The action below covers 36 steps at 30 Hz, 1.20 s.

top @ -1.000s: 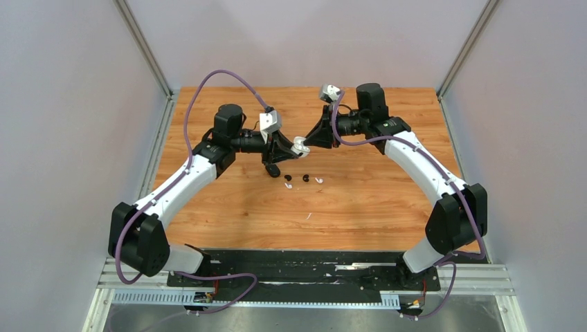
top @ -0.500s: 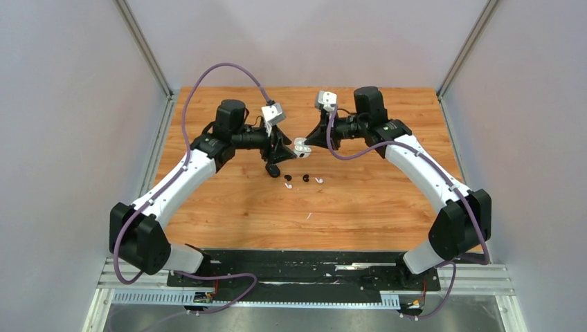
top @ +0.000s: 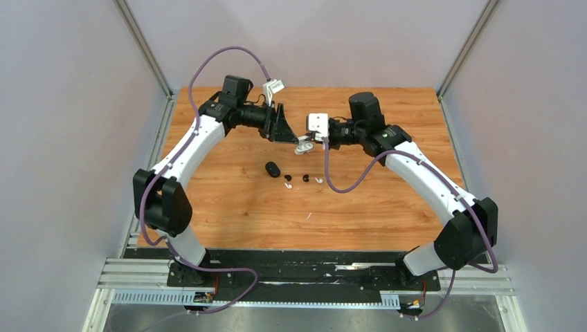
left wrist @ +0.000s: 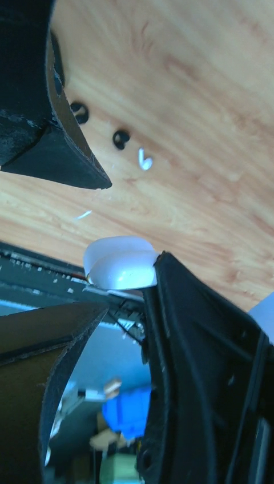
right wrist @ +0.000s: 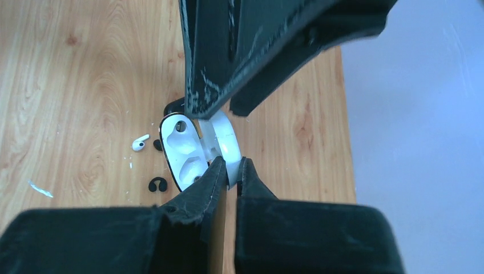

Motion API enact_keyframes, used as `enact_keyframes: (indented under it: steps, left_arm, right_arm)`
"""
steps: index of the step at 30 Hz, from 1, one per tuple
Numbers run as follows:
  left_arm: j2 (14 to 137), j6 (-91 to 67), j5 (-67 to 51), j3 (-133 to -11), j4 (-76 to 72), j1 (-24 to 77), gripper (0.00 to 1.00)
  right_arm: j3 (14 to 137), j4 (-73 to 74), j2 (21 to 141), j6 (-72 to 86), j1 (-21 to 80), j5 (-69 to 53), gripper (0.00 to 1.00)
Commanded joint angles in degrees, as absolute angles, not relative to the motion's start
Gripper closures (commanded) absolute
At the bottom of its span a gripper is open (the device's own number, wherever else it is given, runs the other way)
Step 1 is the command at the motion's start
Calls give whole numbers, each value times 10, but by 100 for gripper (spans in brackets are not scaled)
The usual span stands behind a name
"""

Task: Insert the wireless bluetooth earbuds into the charging case
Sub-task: Open the charging case.

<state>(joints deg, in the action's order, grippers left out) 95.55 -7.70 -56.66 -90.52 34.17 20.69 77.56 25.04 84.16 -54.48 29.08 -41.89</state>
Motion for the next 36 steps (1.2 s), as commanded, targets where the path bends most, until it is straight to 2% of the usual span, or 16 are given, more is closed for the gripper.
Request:
enact_keyframes:
  steps: [1,14,20,31,36]
  left_arm:
    - [981,-129,-633,-936,383,207,22]
    - [1008,-140,-653,-950,383,206,35]
    - [1011,-139,-662,-952,380,206,48]
    - [1018,-142,-658,-952,381,206,48]
    - [1018,-145,-662,-949,377,207,51]
  right_arm:
    - [775,247,817,-616,304,-404,100]
    - [767,250,824,-640,325,-389,100]
    - [768,250,829,-637,329,-386,100]
    - [777,243,842,-636,337,-380,100]
    - [775,238,842,-634,343,-373,100]
